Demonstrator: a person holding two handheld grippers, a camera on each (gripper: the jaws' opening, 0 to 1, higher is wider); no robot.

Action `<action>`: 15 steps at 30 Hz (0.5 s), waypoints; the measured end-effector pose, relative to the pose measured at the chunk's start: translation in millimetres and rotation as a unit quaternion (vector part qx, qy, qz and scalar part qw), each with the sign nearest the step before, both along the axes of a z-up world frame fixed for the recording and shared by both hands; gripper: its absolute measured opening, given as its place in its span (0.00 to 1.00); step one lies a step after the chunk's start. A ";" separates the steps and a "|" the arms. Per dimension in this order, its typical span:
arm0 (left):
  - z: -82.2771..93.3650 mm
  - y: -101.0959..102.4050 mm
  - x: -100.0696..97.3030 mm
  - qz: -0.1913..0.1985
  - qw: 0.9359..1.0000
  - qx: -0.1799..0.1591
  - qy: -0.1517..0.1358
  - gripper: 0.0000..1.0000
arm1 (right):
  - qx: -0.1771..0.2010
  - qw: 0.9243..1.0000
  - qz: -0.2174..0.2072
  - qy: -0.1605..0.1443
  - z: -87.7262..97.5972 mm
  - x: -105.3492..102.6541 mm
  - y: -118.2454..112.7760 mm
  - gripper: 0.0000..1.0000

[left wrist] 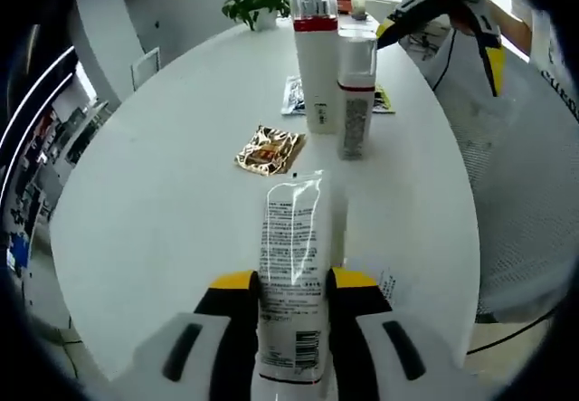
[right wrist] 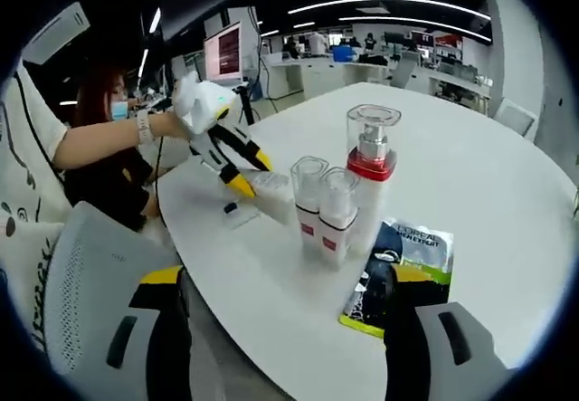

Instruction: Arrange the skincare products in the storage area until every visible bottle or jar stands upright without overlapping.

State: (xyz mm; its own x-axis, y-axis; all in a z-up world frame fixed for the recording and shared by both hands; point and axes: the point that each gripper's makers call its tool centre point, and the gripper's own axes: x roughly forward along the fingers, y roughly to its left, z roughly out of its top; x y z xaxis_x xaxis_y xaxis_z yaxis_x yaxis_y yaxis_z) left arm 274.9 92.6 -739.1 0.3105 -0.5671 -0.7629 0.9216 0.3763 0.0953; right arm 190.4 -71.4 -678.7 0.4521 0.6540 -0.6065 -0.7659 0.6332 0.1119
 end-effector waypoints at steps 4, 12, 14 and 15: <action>18.9 -7.1 -8.4 0.016 0.999 -0.042 -0.010 0.23 | 0.022 1.000 0.002 0.000 6.7 -0.6 4.6 0.80; 42.6 -19.5 -15.2 0.032 0.993 -0.112 -0.021 0.23 | 0.064 0.997 0.044 -0.008 22.6 -9.3 27.6 0.64; 46.2 -18.5 -14.1 0.037 0.992 -0.122 -0.022 0.23 | 0.073 0.996 0.045 -0.019 27.4 -7.5 30.8 0.60; 49.4 -19.0 -14.0 0.039 0.990 -0.131 -0.025 0.23 | 0.076 0.996 0.044 -0.019 29.1 -7.2 31.9 0.60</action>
State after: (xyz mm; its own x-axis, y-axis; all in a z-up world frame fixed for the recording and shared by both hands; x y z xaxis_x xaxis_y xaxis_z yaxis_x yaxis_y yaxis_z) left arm 260.8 73.6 -689.7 0.3944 -0.7160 -0.5759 0.8855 0.4636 0.0301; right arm 183.2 -39.5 -649.6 0.4097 0.7754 -0.4806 -0.8235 0.5410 0.1709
